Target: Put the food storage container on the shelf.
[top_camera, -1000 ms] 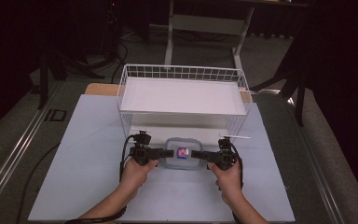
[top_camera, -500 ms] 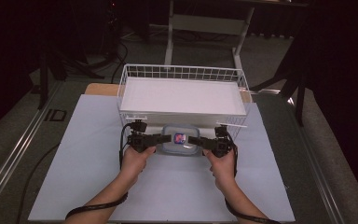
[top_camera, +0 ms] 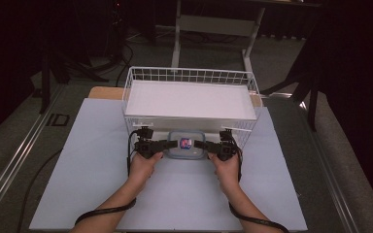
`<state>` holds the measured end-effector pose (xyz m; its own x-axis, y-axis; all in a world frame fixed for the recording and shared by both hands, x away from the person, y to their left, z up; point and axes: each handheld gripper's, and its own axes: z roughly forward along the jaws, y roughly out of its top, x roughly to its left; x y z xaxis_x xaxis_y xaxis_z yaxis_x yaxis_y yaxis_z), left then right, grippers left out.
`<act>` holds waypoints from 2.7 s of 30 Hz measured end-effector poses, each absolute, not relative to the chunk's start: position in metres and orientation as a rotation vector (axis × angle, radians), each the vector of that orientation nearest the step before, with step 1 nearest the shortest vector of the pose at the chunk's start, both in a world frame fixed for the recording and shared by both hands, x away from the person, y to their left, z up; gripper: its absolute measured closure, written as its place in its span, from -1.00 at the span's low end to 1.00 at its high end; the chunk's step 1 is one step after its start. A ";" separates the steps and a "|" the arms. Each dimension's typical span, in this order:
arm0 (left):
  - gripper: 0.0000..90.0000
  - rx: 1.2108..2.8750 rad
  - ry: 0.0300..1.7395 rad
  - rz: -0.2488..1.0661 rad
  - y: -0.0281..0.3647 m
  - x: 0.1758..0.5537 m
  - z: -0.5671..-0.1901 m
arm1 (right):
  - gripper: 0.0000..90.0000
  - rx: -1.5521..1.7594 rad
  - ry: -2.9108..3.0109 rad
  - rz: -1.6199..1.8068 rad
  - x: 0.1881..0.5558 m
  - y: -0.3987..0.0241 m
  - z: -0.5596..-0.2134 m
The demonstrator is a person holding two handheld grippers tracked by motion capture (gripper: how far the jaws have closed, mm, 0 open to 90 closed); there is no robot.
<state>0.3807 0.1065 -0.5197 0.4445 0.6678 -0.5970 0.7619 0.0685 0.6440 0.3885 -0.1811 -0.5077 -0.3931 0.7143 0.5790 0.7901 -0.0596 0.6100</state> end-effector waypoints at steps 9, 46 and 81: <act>0.00 1.632 1.233 -0.051 0.104 0.381 -0.524 | -0.15 -1.687 -2.144 -1.462 0.394 -0.175 -0.508; -0.40 1.686 1.164 0.122 0.114 0.366 -0.515 | -0.16 -1.615 -2.444 -1.550 0.377 -0.175 -0.501; -0.95 1.752 0.908 0.178 0.144 0.257 -0.518 | 1.00 -1.437 -2.594 -1.457 0.339 -0.125 -0.513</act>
